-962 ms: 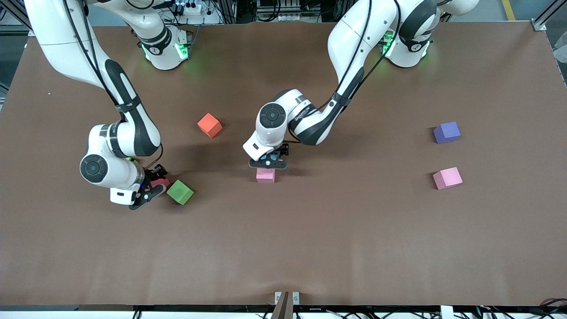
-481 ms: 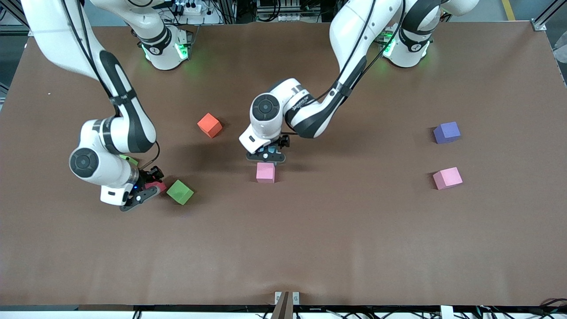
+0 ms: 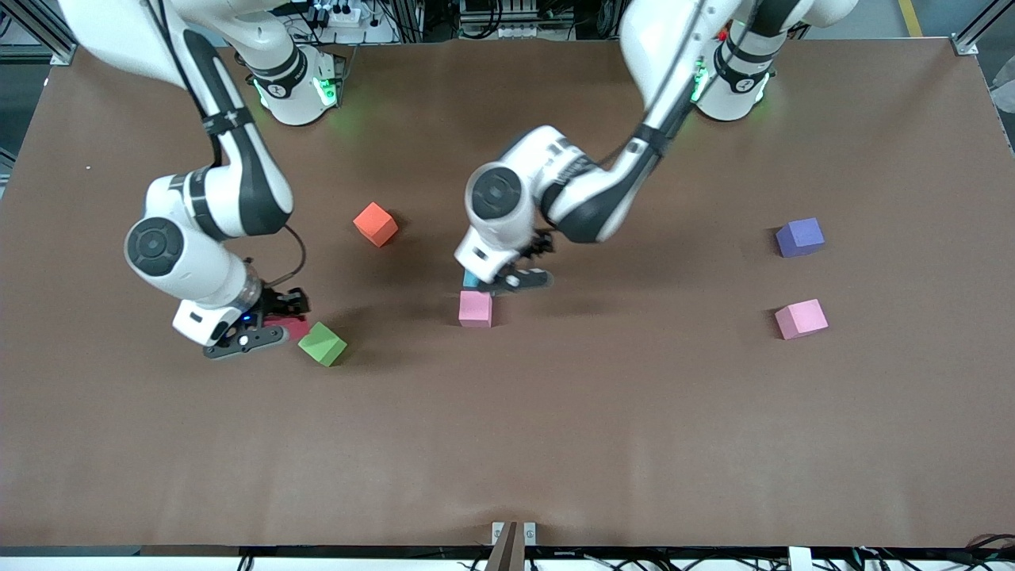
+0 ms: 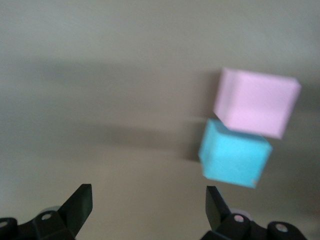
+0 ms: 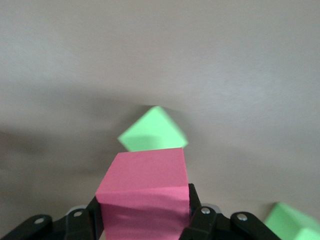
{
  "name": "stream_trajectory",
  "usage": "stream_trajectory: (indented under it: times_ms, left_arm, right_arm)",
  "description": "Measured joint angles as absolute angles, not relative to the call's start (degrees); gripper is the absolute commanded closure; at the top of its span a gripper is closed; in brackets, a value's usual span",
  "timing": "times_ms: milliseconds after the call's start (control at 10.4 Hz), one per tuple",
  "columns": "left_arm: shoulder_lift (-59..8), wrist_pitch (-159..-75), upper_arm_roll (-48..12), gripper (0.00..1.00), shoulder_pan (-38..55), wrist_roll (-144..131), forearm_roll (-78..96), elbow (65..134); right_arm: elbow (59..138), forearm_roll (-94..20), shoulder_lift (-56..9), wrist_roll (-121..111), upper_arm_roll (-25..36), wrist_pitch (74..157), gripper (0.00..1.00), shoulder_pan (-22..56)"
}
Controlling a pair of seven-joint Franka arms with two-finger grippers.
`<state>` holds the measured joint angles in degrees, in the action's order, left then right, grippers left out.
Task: Arrange blocks into number 1
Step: 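Open the left gripper toward the light pink cube while the right gripper carries red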
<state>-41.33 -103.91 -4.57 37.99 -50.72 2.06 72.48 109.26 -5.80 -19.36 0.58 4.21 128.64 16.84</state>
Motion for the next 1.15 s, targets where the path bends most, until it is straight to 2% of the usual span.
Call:
stream_trajectory:
  times_ms: [192, 385, 865, 1154]
  left_arm:
    - [-37.6, -102.3, -4.5, 0.0, 29.3, -49.0, 1.2, 75.2]
    - [-33.2, -102.3, -4.6, 0.0, 21.4, -43.5, 0.7, 81.0]
    - [-23.0, -111.3, -4.6, 0.0, 3.8, -28.0, -2.4, 102.2]
    - [-22.6, -114.0, -4.6, 0.0, -8.6, -16.9, -4.5, 105.7]
  right_arm:
    - [108.1, -9.4, -19.7, 6.3, 9.0, 129.3, 0.5, 23.8]
    - [104.3, -11.8, -21.6, 11.8, 12.7, 129.4, 0.5, 29.5]
    - [87.7, -14.7, -35.9, 31.9, 14.3, 129.7, 0.5, 40.2]
    - [83.6, -15.9, -40.6, 38.7, 14.8, 132.1, 0.49, 43.6]
